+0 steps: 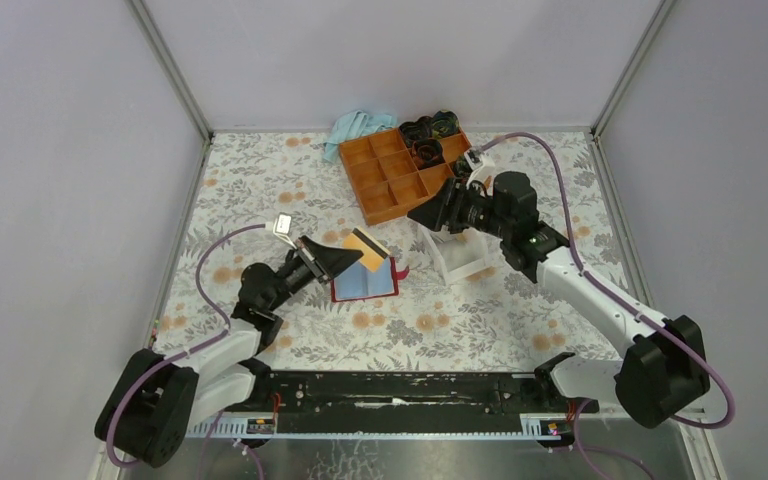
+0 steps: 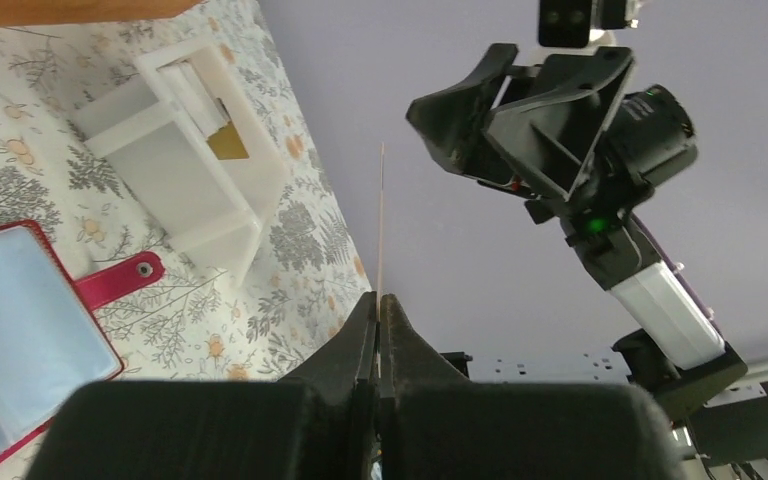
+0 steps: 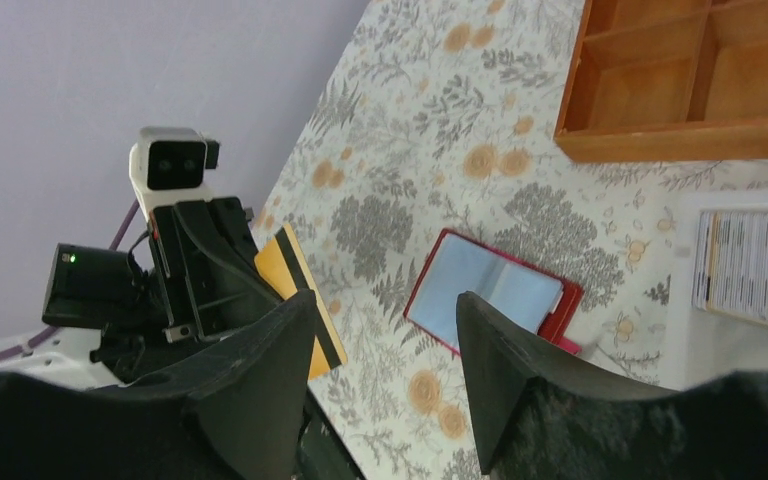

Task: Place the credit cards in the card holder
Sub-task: Pick up the credit card from the storage box.

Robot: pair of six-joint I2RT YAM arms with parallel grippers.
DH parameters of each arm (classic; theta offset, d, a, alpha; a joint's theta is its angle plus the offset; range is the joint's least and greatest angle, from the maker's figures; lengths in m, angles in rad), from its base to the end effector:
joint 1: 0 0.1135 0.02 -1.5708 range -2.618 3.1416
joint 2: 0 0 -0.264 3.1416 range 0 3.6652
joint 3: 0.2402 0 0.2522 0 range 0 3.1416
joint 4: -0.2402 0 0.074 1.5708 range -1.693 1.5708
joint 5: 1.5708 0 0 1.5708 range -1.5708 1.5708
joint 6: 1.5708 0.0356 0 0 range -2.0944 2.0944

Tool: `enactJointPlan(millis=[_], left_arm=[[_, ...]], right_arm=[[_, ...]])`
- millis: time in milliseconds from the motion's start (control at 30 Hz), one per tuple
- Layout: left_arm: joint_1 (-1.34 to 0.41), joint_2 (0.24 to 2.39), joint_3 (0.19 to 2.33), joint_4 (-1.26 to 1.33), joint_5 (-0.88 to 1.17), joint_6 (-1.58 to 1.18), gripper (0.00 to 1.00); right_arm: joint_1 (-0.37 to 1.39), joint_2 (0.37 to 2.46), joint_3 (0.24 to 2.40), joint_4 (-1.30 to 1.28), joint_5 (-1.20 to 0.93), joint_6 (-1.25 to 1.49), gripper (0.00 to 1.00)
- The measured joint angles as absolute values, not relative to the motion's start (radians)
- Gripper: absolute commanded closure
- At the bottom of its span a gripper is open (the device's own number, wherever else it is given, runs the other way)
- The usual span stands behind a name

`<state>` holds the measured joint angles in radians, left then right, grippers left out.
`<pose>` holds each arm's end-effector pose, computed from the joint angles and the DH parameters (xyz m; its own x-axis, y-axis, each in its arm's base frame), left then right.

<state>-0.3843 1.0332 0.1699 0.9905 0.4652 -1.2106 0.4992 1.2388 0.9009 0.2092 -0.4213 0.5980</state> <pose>0.1744 -0.0878 0.2065 -0.6582 -0.6360 -0.4029 0.3736 0.1887 -0.9082 0.2481 0.1519 0.3248 -0.5395 0.2910 -0.7901 -0.5919 0.5363 0.6017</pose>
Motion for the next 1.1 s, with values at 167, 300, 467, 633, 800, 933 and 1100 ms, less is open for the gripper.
enactJointPlan(millis=[167,300,467,633,800,933,1100], left_arm=[[-0.384,1.045,0.150,1.056,0.492,-1.227,1.00],[-0.383,1.071,0.149,1.065,0.518,-1.219,1.00],[-0.382,1.139,0.155,1.092,0.572,-1.206,1.00],[-0.380,1.287,0.176,1.246,0.632,-1.244,1.00],[-0.379,1.425,0.195,1.408,0.672,-1.314,1.00],[-0.379,1.460,0.213,1.461,0.680,-1.341,1.00],[-0.379,1.481,0.252,1.495,0.698,-1.356,1.00]], right_arm=[[0.451,1.250,0.924,0.147,-0.543,0.597,0.39],[0.421,1.283,0.934,0.158,-0.638,0.596,0.40],[0.400,1.355,0.892,0.258,-0.778,0.651,0.41],[0.398,1.404,0.771,0.496,-0.903,0.803,0.43],[0.398,1.441,0.690,0.681,-0.958,0.916,0.44],[0.398,1.443,0.647,0.788,-0.981,0.971,0.46],[0.403,1.459,0.616,0.889,-0.991,1.019,0.49]])
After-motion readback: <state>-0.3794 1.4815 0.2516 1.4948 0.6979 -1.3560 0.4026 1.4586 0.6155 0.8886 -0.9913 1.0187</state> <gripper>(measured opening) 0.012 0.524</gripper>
